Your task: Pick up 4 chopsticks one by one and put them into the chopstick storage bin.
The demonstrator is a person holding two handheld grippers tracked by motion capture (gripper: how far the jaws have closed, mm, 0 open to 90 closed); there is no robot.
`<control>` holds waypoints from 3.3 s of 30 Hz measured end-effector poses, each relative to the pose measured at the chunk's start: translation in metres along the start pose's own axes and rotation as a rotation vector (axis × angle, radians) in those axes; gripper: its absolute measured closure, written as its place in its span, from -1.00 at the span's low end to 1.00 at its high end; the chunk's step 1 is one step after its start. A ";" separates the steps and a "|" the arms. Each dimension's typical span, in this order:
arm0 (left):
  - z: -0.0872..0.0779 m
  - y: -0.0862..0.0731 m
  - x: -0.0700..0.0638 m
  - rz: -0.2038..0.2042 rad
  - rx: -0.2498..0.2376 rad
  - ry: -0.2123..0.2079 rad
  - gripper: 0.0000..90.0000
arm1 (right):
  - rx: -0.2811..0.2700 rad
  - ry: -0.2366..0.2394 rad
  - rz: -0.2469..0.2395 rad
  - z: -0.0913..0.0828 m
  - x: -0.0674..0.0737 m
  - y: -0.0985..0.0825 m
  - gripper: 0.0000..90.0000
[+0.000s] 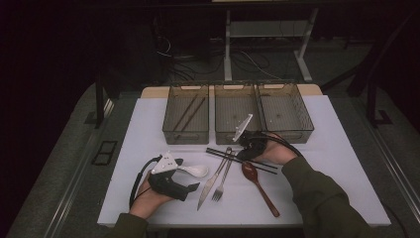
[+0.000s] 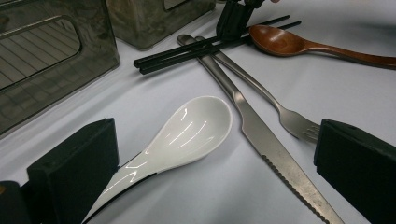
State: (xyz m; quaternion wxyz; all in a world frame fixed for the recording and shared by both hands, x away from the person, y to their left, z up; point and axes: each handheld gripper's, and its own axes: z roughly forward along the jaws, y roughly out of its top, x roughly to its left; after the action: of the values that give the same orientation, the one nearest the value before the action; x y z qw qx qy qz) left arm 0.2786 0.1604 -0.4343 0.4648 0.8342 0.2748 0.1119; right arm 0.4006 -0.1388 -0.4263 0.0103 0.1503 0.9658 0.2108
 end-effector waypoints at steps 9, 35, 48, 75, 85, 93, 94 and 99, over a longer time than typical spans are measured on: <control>0.000 0.000 0.000 -0.001 0.002 0.000 -1.00 | -0.043 0.006 0.015 -0.009 -0.001 -0.002 0.89; -0.001 -0.001 0.000 -0.008 -0.002 0.002 -1.00 | -0.391 0.016 0.147 -0.051 -0.002 -0.009 0.89; -0.001 -0.002 0.001 -0.013 -0.001 0.000 -1.00 | -0.552 -0.016 0.222 -0.069 -0.007 0.005 0.89; 0.000 -0.003 0.002 -0.033 -0.009 0.005 -1.00 | -0.677 -0.082 0.299 -0.087 -0.035 0.071 0.89; 0.000 -0.003 0.001 -0.030 -0.004 0.000 -1.00 | -0.697 -0.094 0.314 -0.078 -0.045 0.102 0.89; 0.001 -0.002 -0.001 -0.018 -0.005 -0.004 -1.00 | -0.720 -0.098 0.327 -0.070 -0.049 0.125 0.89; 0.001 -0.003 -0.001 -0.020 -0.005 -0.005 -1.00 | -0.720 -0.097 0.330 -0.069 -0.049 0.128 0.89; 0.000 -0.003 0.000 -0.020 -0.006 -0.007 -1.00 | -0.728 -0.099 0.338 -0.059 -0.051 0.140 0.89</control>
State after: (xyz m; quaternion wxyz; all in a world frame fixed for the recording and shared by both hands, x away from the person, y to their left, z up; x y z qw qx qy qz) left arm 0.2776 0.1615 -0.4364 0.4693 0.8304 0.2812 0.1048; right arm 0.4841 -0.0568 -0.3170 0.0746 0.3033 0.7880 0.5306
